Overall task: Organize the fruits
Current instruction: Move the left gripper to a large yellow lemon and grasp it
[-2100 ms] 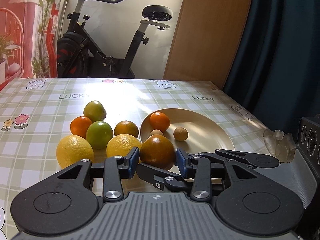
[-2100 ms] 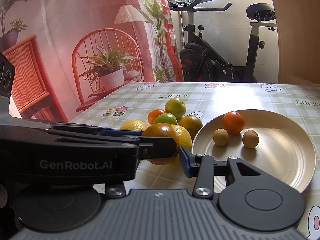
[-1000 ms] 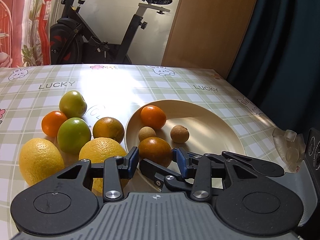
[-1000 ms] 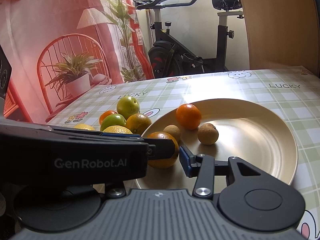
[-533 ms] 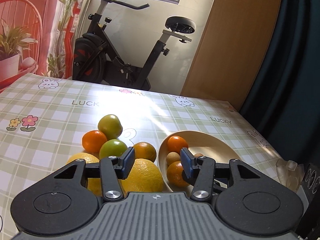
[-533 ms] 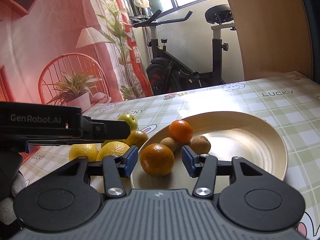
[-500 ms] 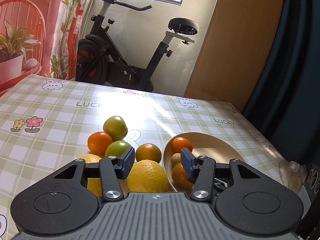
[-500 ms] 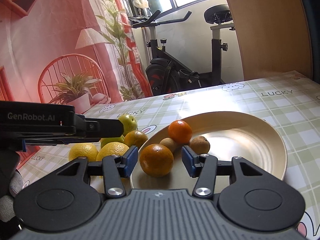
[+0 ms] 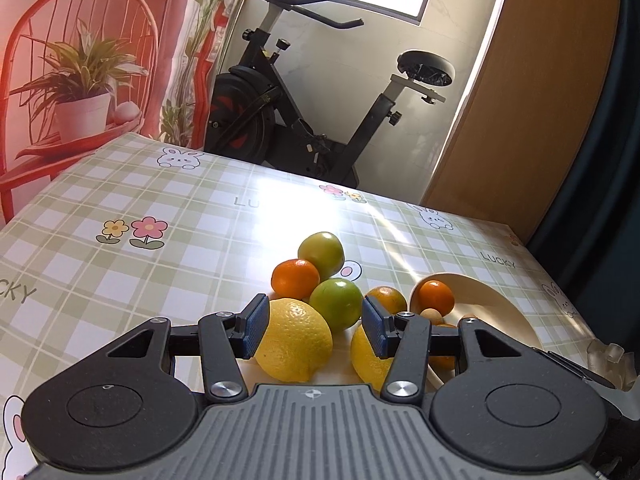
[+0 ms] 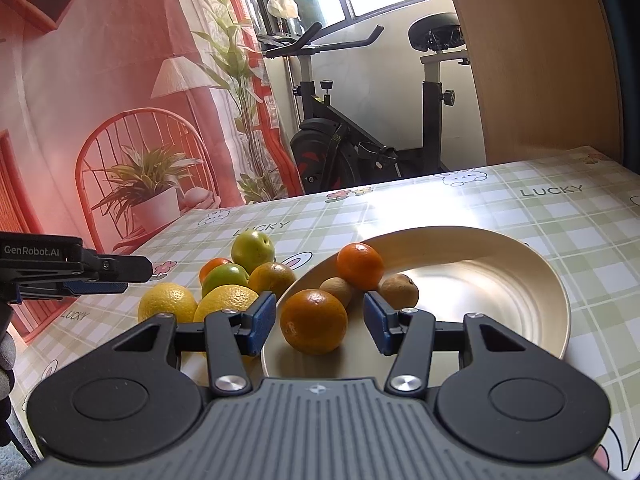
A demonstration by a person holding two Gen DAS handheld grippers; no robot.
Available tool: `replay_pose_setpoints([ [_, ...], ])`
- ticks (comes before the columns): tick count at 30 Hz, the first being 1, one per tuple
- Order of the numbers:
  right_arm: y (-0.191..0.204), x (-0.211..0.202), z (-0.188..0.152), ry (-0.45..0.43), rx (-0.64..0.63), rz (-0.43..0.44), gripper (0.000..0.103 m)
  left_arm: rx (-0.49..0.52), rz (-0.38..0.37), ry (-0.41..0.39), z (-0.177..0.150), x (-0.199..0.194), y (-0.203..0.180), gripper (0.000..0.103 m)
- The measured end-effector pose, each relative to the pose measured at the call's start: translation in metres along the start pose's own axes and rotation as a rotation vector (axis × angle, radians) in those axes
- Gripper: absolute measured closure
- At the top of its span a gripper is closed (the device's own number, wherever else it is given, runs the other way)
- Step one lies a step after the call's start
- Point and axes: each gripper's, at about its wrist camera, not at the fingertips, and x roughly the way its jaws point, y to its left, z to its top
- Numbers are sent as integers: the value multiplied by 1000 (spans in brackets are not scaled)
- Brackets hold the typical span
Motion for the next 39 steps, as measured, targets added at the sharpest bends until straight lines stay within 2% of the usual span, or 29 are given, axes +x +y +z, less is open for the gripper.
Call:
replay_pose_setpoints([
  [7,19,-10,12,-34,-57,9,51,-20,-9,-7,-6,-3,7,50],
  [15,65,23,19,37,-223,90,51,-56,-3,-19,-9,-8,12,50],
  [24,73,64,15,163,-227,56,51,-78,-5,-13,-11,-7,14,50],
  [29,76,68,10,181,-239,41,44,-71,-13,-4,-12,-4,12,50],
  [33,73,65,7,192,-224,64,43,-70,-23,5,-13,-4,12,50],
  [39,77,51,-11,194,-270,91,42,-59,-80,35,-16,1,6,50],
])
